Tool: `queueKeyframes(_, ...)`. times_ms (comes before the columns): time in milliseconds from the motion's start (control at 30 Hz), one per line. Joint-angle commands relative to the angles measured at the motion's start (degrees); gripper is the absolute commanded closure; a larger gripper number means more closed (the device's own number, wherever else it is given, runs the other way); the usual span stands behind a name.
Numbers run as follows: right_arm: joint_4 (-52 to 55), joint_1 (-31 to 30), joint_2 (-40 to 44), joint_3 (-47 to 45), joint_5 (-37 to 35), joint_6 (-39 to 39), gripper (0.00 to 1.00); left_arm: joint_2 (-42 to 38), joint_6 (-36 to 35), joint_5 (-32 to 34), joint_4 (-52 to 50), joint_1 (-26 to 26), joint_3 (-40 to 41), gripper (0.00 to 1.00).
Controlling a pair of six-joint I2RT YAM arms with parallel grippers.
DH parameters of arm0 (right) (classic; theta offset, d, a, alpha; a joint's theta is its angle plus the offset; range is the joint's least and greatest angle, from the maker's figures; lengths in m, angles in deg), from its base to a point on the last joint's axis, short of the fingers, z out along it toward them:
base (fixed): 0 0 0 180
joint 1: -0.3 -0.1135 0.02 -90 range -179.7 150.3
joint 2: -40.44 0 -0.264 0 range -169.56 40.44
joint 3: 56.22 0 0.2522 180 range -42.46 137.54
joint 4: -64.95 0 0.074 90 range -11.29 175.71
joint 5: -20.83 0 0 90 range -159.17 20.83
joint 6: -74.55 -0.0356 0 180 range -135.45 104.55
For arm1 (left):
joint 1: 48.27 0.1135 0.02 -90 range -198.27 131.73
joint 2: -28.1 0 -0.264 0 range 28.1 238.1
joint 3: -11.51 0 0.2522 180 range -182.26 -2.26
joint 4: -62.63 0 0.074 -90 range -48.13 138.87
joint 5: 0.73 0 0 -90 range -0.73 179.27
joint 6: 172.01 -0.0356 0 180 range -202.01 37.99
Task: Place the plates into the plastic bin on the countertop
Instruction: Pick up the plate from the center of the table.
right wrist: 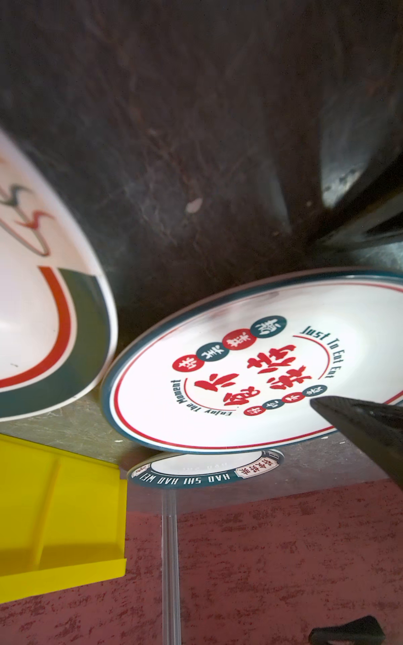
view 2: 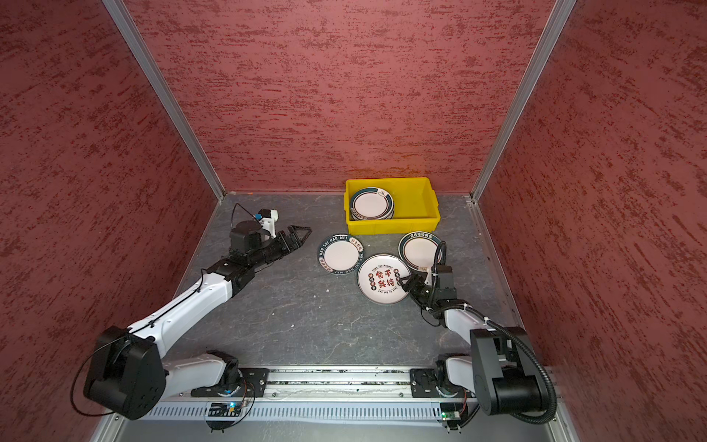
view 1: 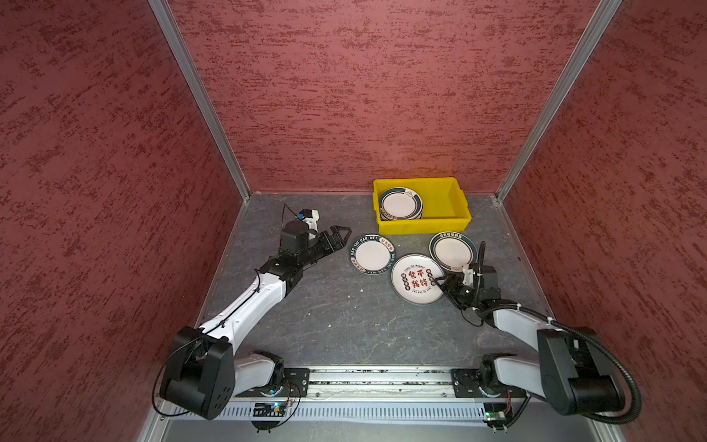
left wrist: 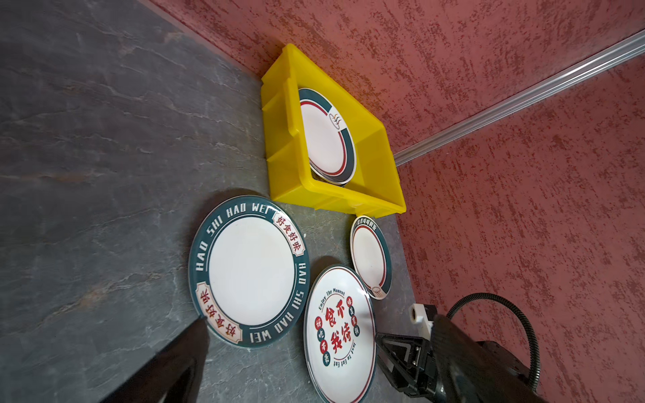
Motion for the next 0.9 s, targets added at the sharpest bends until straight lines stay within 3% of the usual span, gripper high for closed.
queueKeyframes(0,-1.40,0.39,-0.44,-0.81,-1.90,-0.28,0.40,-1.09,0.36,-0.91,1.12,1.10,1.13,0.01)
queueKeyframes(67,-0.96,0.41,-0.35,-0.89,-3.37,0.22,0.48,-0.95,0.03,-0.91,1.07,1.65,1.69,0.01)
queueKeyframes(233,-0.27,0.49,-0.94,-0.95,-6.23,2.15,0.50,-0.47,-0.23,-1.42,1.43,3.64,3.66,0.01)
queueKeyframes(533,-4.12,0.47,-5.35,-1.08,-4.03,2.82,0.55,0.40,-0.10,-2.22,3.04,5.02,7.93,0.01)
queueKeyframes(867,-5.02,0.46,-6.36,-1.11,-3.89,2.43,0.75,1.63,0.21,-2.41,4.45,5.20,9.72,0.01)
